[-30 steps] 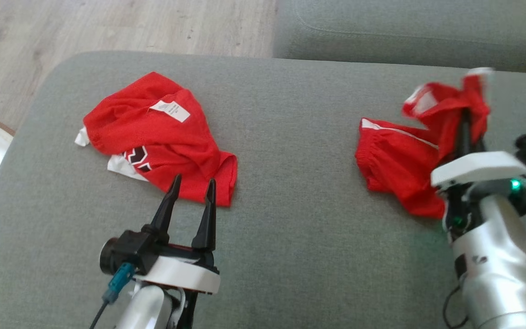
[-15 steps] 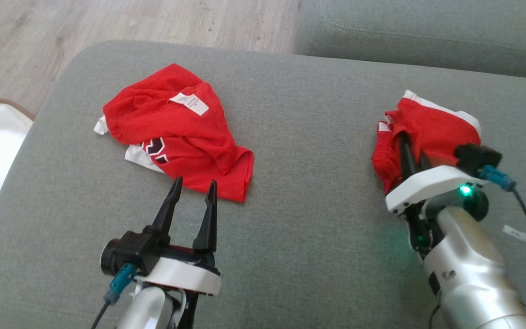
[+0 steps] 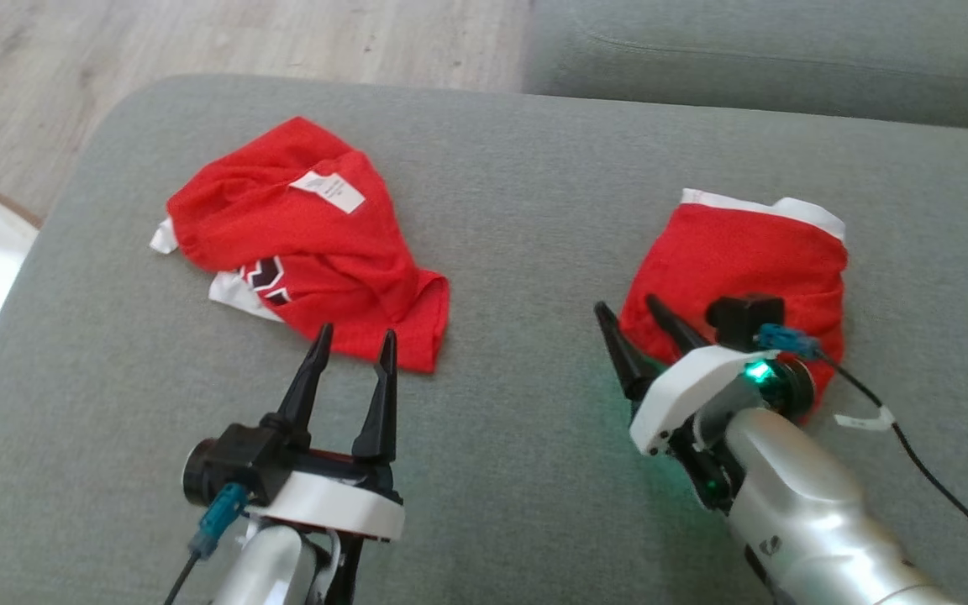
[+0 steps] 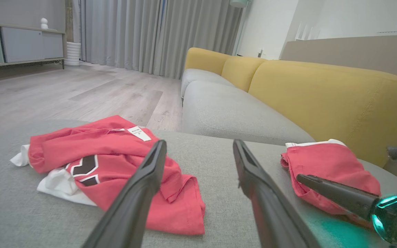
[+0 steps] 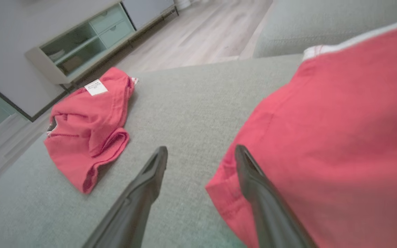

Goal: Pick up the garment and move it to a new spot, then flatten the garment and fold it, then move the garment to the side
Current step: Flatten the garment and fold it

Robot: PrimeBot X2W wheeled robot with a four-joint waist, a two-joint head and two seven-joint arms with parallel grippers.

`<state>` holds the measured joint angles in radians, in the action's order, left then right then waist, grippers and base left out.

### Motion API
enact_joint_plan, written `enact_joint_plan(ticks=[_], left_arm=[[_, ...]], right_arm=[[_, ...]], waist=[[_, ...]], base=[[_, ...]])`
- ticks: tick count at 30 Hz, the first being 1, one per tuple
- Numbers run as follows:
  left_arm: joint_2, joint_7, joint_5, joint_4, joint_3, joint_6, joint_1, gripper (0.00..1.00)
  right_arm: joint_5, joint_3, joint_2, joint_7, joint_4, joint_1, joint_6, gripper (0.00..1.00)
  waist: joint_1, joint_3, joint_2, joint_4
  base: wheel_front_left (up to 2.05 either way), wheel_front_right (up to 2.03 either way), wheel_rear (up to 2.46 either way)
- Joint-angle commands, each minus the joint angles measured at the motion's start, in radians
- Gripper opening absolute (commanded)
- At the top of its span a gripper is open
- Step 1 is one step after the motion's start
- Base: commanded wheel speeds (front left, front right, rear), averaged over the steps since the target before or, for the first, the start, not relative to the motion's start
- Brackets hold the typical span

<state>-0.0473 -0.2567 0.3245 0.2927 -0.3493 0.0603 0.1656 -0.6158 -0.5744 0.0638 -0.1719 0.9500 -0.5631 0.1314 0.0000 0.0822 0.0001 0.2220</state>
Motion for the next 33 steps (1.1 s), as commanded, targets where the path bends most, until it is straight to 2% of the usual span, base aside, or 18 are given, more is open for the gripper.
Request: enact_joint_plan(ticks=[1,4,8,13,17,23,28,33], left_arm=[[-0.003,-0.005,0.001,-0.031,0.042,-0.009,0.043,1.00],[-0.003,-0.005,-0.001,-0.038,0.055,-0.010,0.047,1.00],[-0.003,-0.005,-0.006,-0.060,0.077,-0.010,0.054,1.00],[-0.003,-0.005,-0.006,-0.092,0.101,-0.013,0.060,1.00],[-0.003,-0.005,-0.003,-0.110,0.105,-0.012,0.066,1.00],[-0.003,-0.005,0.005,-0.119,0.101,-0.006,0.066,1.00],[-0.003,-0.005,0.013,-0.123,0.093,-0.001,0.059,1.00],[-0.003,-0.005,0.011,-0.124,0.091,0.004,0.053,1.00]], right_arm=[[-0.001,-0.024,-0.013,-0.025,-0.037,-0.032,-0.001,1.00],[0.026,-0.040,0.001,-0.065,-0.063,-0.048,-0.001,1.00],[0.078,0.015,0.040,-0.088,-0.141,-0.059,-0.001,1.00],[0.279,0.241,0.096,-0.089,-0.371,0.009,-0.001,1.00],[0.437,0.402,0.081,-0.090,-0.531,0.127,-0.001,1.00],[0.565,0.541,0.024,-0.090,-0.669,0.286,-0.001,1.00],[0.587,0.590,-0.007,-0.090,-0.734,0.371,-0.001,1.00],[0.584,0.592,-0.013,-0.090,-0.764,0.399,-0.001,1.00]], waist=[[0.0000,-0.004,-0.0001,-0.015],[0.0000,-0.011,-0.0001,-0.041],[0.0000,-0.019,-0.0001,-0.077],[0.0000,-0.023,-0.0001,-0.127],[0.0000,-0.023,-0.0001,-0.159],[0.0000,-0.020,-0.0001,-0.194],[0.0000,-0.013,-0.0001,-0.207],[0.0000,-0.008,-0.0001,-0.209]], base=[[0.00,0.00,0.00],[0.00,0.00,0.00],[0.00,0.00,0.00],[0.00,0.00,0.00],[0.00,0.00,0.00],[0.00,0.00,0.00],[0.00,0.00,0.00],[0.00,0.00,0.00]])
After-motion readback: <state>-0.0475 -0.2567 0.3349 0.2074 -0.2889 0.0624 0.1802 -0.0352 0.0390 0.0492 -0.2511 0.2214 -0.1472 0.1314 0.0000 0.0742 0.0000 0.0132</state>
